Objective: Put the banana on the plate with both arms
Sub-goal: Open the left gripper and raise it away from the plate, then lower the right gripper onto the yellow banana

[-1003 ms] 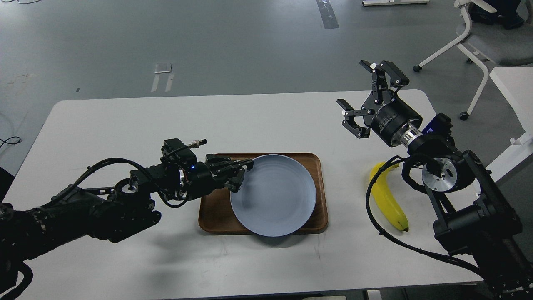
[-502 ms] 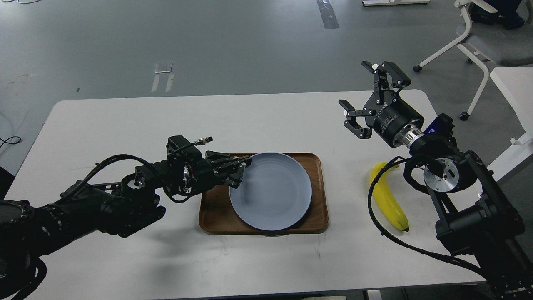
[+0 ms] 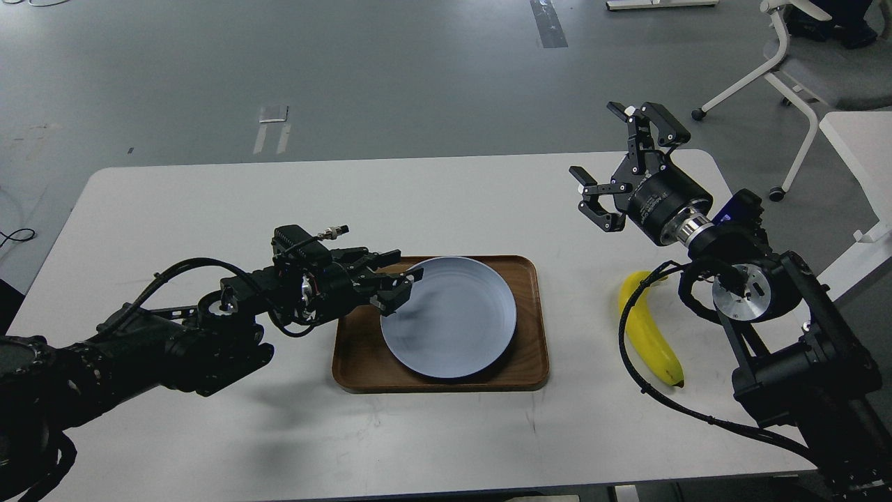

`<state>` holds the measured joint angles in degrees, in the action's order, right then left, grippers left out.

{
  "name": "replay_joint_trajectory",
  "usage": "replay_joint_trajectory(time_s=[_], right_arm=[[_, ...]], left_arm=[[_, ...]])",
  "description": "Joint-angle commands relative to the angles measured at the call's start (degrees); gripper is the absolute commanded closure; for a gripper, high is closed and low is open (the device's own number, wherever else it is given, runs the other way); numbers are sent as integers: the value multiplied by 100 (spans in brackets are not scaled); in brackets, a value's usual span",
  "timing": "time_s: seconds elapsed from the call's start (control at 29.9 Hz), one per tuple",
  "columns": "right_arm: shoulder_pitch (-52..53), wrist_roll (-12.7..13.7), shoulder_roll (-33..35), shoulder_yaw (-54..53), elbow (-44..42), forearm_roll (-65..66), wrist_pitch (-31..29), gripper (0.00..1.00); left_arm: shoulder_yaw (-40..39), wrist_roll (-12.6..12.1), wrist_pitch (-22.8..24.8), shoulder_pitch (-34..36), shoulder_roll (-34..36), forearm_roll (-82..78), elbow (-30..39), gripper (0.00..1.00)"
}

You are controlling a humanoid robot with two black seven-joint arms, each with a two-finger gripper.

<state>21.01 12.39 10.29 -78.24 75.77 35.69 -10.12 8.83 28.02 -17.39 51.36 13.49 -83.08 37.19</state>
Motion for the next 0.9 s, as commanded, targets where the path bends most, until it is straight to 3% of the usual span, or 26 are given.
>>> replay_joint_trajectory(time_s=[0.0,0.13,0.23,0.33,0.37,0.4,0.47,0.5,0.57,0.67,0.87], right_arm=[[0,9,419,124,157,130,-16,0],[9,0,1325,730,429,1359,-60,0],[18,0,2089,1310,780,2493,-104,0],[18,0,2853,1942,1158,3940,-262,0],[18,-8,3047,2136,1220,4555,-349,0],[18,-8,3049,2138,1221,4561,-350,0],[18,-8,3251,2452,1265,5593,-420,0],[18,-26,3286,2558,1256,5859,-421,0],[35,-270,3366,2953,1221,7217,-421,3],[0,-448,3305,3261,1195,7969,-421,3],[-140,-378,2910,3597,1019,7962,-429,3]], left_arm=[[-31,-2,16,233,154,877,-1,2],[-206,-2,113,699,181,2547,17,2],[-680,-2,481,937,154,4225,52,2],[-1233,-2,1550,1165,242,6025,35,2],[-1496,-286,1972,1218,303,6632,0,2],[-1498,-288,1976,1219,304,6638,-1,2],[-2250,-1355,2580,1175,470,7583,-1,2],[-2472,-1587,2687,1149,488,7717,-1,2],[-3218,-2350,2960,939,506,7921,-1,2],[-3528,-2573,3066,727,515,7921,8,2],[-3520,-2539,3084,604,769,7912,60,2]])
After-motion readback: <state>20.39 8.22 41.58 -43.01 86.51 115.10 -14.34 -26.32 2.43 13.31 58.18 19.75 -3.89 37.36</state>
